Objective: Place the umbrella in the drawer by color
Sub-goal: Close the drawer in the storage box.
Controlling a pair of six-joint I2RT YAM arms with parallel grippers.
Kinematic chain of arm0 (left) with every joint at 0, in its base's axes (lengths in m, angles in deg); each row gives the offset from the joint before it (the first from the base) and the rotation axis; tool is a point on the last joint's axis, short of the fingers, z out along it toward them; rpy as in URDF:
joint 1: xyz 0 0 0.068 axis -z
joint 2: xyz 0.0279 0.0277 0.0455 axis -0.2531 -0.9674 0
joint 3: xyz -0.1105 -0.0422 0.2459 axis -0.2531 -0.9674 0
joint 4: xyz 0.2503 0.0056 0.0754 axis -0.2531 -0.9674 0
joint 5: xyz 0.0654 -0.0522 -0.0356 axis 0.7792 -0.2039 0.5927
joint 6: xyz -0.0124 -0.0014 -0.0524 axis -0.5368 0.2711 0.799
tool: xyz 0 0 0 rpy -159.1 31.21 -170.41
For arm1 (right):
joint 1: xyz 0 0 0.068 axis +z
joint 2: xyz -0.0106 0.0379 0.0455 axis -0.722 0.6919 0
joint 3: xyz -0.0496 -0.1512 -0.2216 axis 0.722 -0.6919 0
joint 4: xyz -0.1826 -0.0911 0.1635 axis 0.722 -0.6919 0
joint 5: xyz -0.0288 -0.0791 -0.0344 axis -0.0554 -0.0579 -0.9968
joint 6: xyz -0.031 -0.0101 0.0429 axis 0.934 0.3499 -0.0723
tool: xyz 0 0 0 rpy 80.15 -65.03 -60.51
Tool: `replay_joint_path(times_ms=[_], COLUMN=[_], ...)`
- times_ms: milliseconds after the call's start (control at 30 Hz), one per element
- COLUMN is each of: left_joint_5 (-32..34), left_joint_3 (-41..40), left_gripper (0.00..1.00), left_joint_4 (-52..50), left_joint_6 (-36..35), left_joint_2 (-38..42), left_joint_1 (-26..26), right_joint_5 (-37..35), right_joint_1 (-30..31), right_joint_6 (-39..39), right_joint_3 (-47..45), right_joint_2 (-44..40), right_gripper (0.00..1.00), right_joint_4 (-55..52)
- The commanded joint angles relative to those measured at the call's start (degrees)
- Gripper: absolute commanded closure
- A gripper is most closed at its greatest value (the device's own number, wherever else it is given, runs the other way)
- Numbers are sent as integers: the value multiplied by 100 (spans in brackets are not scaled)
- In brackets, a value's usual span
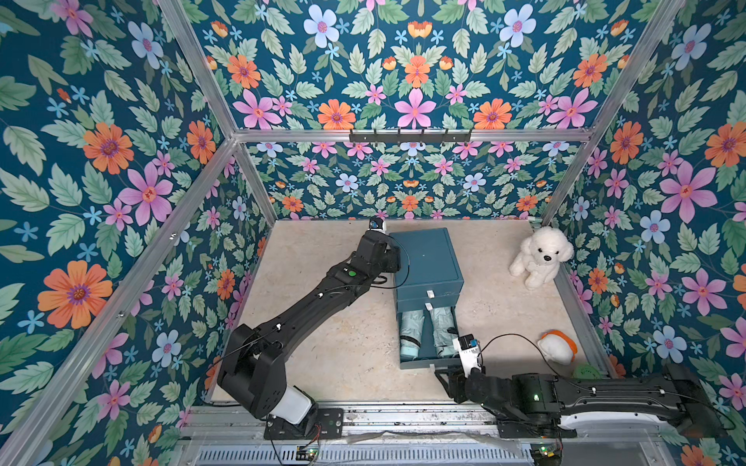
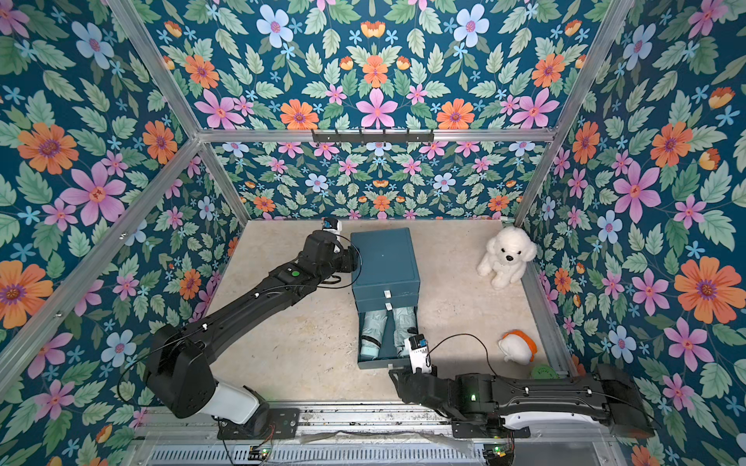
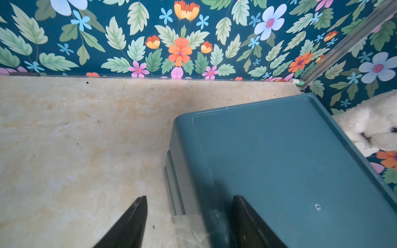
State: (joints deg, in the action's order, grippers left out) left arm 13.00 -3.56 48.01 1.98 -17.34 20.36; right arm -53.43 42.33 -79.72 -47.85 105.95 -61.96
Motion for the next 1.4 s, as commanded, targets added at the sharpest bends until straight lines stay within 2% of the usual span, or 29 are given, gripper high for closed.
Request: replay_joint_path(times_ms=[0, 100, 200, 400, 633, 967, 1033, 1367], left_joint_5=[-400, -619, -777, -758, -677, -713, -698, -965], left_joint_3=[-143, -188, -200, -182, -195, -235, -240, -253], left_gripper=[32, 33, 35, 43, 48, 55, 56, 56], left_joint_4=[-534, -373, -338, -517, -672, -740, -778, -804], left_joint_6=[150, 133, 25, -240, -439, -684, -724, -882], left_joint_2=[10, -48, -117, -281, -253, -131, -114, -112], left_joint_1=[-233, -312, -313, -314, -312, -304, -304, -304], right_joint_5=[-576, -752, -858, -479, -236, -996, -958, -1278], right_joint_1=[153, 140, 19, -772, -1279, -1755, -1845, -1941], right_joint_6=[-379, -320, 78, 918, 1920, 3268, 3494, 4044], right_joint_3=[-177, -347, -289, -219, -27, 509, 673, 1200], right_joint_2=[364, 772, 1191, 2067, 2822, 4771, 5107, 5973], right_gripper=[46, 42, 36, 36, 36, 44, 44, 43], right_joint_4=[609, 1198, 1706, 2780, 3923, 6091, 6485, 7421])
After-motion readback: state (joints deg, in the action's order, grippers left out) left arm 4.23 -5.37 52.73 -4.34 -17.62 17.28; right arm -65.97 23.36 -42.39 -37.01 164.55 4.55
